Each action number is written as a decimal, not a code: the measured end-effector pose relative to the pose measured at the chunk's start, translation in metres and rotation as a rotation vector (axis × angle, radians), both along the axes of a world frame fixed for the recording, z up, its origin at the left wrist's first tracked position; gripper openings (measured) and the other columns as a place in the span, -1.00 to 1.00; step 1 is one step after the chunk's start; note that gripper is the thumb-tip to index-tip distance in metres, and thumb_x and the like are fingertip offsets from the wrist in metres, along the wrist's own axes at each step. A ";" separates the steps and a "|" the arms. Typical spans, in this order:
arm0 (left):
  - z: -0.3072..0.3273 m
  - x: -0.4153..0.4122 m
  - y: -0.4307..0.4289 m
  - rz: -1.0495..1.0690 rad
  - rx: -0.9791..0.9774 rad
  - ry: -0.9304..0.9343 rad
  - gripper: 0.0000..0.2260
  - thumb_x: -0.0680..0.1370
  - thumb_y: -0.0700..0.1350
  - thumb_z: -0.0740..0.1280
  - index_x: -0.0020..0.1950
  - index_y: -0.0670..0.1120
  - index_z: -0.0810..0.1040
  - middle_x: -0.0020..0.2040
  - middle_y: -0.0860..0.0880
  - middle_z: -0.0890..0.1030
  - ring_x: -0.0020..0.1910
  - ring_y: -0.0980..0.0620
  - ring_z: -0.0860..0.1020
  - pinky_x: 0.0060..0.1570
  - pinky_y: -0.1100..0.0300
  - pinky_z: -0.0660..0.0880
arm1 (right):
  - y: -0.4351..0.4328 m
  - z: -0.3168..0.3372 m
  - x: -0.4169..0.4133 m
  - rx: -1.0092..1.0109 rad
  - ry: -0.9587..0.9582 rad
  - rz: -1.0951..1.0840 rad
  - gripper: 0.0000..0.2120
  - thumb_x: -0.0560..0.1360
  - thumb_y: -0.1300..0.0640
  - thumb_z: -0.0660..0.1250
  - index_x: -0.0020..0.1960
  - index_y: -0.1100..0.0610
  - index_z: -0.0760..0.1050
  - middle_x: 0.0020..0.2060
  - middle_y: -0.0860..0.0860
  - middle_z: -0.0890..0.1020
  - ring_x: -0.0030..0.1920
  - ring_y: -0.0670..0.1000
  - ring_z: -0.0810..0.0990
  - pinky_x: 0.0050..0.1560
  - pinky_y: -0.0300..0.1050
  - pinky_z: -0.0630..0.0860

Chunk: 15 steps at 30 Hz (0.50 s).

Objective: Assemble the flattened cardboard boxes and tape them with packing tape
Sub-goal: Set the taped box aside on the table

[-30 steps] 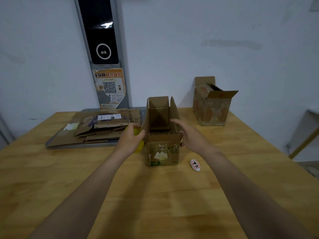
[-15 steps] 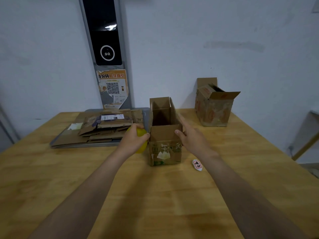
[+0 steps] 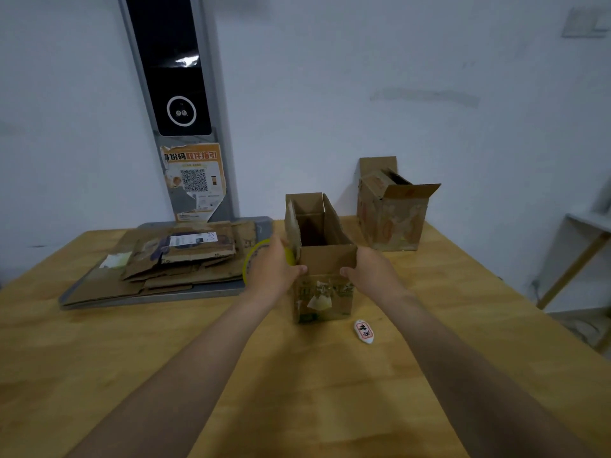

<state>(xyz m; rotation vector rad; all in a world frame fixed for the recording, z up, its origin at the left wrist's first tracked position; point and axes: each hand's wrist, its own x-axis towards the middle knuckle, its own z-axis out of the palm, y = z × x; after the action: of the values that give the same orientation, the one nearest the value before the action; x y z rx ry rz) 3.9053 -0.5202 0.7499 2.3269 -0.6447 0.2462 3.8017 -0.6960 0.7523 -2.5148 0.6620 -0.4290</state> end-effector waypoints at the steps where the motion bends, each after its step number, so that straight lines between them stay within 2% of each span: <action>1: 0.002 0.005 -0.010 -0.014 0.012 0.006 -0.45 0.44 0.07 0.59 0.29 -0.04 0.40 0.16 -0.06 0.61 0.01 -0.02 0.55 -0.21 0.12 0.39 | -0.008 0.002 0.002 -0.008 0.010 -0.014 -0.80 0.58 0.05 0.42 -0.12 0.08 0.45 -0.17 0.04 0.58 -0.11 0.08 0.58 -0.16 -0.04 0.51; 3: 0.004 0.019 -0.029 -0.041 0.026 0.027 -0.44 0.44 0.07 0.59 0.30 -0.04 0.41 0.16 -0.05 0.61 0.00 -0.02 0.55 -0.24 0.11 0.38 | -0.024 0.005 0.010 -0.011 0.022 -0.034 -0.82 0.58 0.06 0.43 0.00 0.16 0.53 -0.10 0.09 0.62 -0.04 0.13 0.62 -0.03 0.02 0.59; 6: 0.002 0.043 -0.061 -0.066 0.010 0.073 -0.43 0.45 0.07 0.59 0.32 -0.04 0.40 0.22 -0.06 0.60 0.05 -0.02 0.54 -0.19 0.11 0.41 | -0.049 0.008 0.027 -0.013 0.025 -0.057 -0.77 0.59 0.05 0.41 0.11 0.19 0.53 -0.03 0.11 0.63 0.02 0.16 0.62 0.06 0.09 0.61; 10: -0.001 0.079 -0.102 -0.063 -0.020 0.081 -0.40 0.44 0.07 0.59 0.36 -0.05 0.40 0.26 -0.07 0.58 0.19 -0.09 0.57 0.01 0.03 0.55 | -0.083 0.007 0.061 -0.047 0.019 -0.083 -0.74 0.61 0.05 0.38 0.17 0.19 0.46 0.03 0.14 0.60 0.12 0.22 0.58 0.10 0.12 0.58; 12: -0.005 0.098 -0.122 -0.061 -0.025 0.055 -0.43 0.45 0.06 0.58 0.34 -0.05 0.40 0.23 -0.07 0.58 0.14 -0.08 0.57 0.03 -0.01 0.56 | -0.102 0.004 0.080 -0.040 0.021 -0.085 -0.75 0.61 0.04 0.37 0.15 0.18 0.45 0.00 0.12 0.59 0.12 0.22 0.57 0.09 0.12 0.57; 15: -0.008 0.129 -0.149 -0.086 -0.051 -0.003 -0.49 0.49 0.02 0.55 0.30 -0.07 0.37 0.06 -0.02 0.53 -0.02 0.00 0.49 -0.09 0.07 0.48 | -0.132 0.001 0.115 -0.075 0.015 -0.087 -0.77 0.62 0.02 0.37 0.12 0.15 0.42 -0.03 0.10 0.59 0.09 0.21 0.60 0.07 0.13 0.58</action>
<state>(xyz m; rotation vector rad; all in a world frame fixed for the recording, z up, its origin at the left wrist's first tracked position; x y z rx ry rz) 4.0348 -0.6692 0.7420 2.2447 -0.7294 0.2246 3.9166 -0.8283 0.7535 -2.5683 0.7772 -0.4751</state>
